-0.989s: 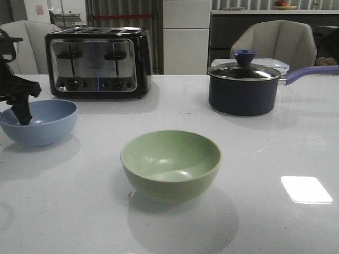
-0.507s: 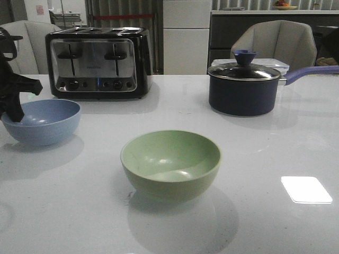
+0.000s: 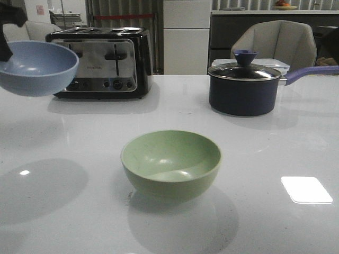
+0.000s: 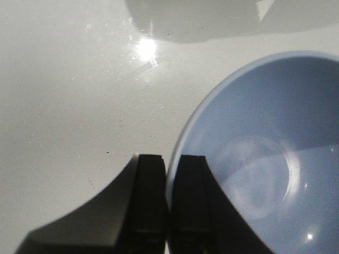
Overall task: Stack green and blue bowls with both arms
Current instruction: 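Carry the blue bowl over the green bowl and lower it inside, then open the left gripper and raise it away from the stacked bowls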
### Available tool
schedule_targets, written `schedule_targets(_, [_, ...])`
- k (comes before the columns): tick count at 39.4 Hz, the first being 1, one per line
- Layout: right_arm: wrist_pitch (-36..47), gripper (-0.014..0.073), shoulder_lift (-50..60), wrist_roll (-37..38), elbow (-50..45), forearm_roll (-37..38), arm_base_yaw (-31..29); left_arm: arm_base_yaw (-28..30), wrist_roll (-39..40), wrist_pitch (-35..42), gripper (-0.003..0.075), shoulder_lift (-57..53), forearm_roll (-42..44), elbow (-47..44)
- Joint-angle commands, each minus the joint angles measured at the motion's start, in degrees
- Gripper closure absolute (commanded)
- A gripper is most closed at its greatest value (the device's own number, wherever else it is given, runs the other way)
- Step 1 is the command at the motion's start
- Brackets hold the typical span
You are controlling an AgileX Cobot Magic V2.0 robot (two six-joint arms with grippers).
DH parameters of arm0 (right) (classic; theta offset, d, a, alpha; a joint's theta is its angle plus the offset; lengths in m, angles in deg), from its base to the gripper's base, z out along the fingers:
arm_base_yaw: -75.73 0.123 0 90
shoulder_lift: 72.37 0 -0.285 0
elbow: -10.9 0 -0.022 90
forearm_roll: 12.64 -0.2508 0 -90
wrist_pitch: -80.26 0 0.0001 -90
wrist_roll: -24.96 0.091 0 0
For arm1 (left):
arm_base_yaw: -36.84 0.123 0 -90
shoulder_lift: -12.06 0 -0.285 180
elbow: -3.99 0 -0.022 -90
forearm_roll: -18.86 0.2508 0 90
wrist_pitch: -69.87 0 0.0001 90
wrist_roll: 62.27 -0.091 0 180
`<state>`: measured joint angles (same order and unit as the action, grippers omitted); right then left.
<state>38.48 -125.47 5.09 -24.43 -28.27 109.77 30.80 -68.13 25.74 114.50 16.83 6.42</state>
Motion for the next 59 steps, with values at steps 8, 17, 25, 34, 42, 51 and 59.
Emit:
schedule_targets(8, [3.71, 0.0148, 0.35, -0.24, 1.60, -0.41, 0.14, -9.68, -4.01, -2.69, 0.0627, -7.84, -5.77, 1.63])
schedule_targets(17, [3.65, 0.0148, 0.35, -0.24, 1.60, -0.41, 0.14, -21.40, -4.40, -3.47, 0.0627, -6.49, -5.77, 1.63])
schedule_targets(25, [3.65, 0.0148, 0.35, -0.24, 1.60, -0.41, 0.14, -28.13, -4.51, -2.99, 0.0627, -3.10, -5.77, 1.63])
schedule_targets(34, [3.65, 0.0148, 0.35, -0.24, 1.60, -0.41, 0.14, -29.43, -4.51, 0.30, 0.0627, 2.78, -8.55, 1.63])
schedule_targets(42, [3.65, 0.0148, 0.35, -0.24, 1.60, -0.41, 0.14, -29.43, -4.51, 2.66, 0.0627, 6.78, -9.07, 1.63])
schedule_targets(51, [3.65, 0.0148, 0.35, -0.24, 1.60, -0.41, 0.14, -29.30, -4.51, 4.91, 0.0608, 9.85, -9.07, 1.63])
schedule_targets(59, [3.65, 0.0148, 0.35, -0.24, 1.60, -0.41, 0.14, -29.30, -4.51, 5.55, 0.0365, 10.28, -9.07, 1.63])
